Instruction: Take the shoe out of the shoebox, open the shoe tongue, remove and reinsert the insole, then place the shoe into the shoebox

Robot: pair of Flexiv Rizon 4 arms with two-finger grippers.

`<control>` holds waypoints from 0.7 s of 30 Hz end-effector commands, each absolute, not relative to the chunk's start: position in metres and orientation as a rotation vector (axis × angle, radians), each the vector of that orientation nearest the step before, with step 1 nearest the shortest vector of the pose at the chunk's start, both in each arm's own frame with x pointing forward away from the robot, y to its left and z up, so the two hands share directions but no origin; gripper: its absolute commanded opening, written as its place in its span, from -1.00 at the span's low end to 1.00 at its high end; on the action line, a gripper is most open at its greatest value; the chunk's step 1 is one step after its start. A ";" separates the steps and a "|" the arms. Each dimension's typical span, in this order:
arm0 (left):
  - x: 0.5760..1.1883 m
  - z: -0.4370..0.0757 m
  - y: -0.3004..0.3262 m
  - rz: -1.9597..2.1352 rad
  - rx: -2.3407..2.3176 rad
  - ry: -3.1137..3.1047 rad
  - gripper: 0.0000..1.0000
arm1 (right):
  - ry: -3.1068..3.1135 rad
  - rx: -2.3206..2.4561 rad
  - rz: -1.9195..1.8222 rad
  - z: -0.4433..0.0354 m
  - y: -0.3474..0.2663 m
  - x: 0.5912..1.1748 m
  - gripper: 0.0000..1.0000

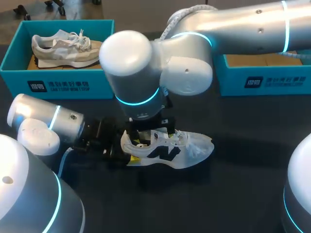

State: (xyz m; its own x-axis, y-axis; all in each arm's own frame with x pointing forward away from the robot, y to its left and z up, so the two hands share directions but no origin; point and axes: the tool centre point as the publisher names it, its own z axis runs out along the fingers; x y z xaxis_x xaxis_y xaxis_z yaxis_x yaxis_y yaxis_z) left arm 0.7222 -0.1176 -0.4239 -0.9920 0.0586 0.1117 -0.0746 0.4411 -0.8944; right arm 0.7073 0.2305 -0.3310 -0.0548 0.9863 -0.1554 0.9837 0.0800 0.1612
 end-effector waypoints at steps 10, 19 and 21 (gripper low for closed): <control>0.721 -0.425 -0.118 1.591 0.013 -2.559 -1.00 | 2.006 2.016 -0.038 -0.326 0.233 0.702 1.00; 0.721 -0.425 -0.118 1.591 0.013 -2.559 -1.00 | 1.932 2.101 -0.081 -0.328 0.235 0.704 1.00; 0.721 -0.425 -0.118 1.591 0.013 -2.559 -1.00 | 1.899 2.116 -0.127 -0.329 0.234 0.705 1.00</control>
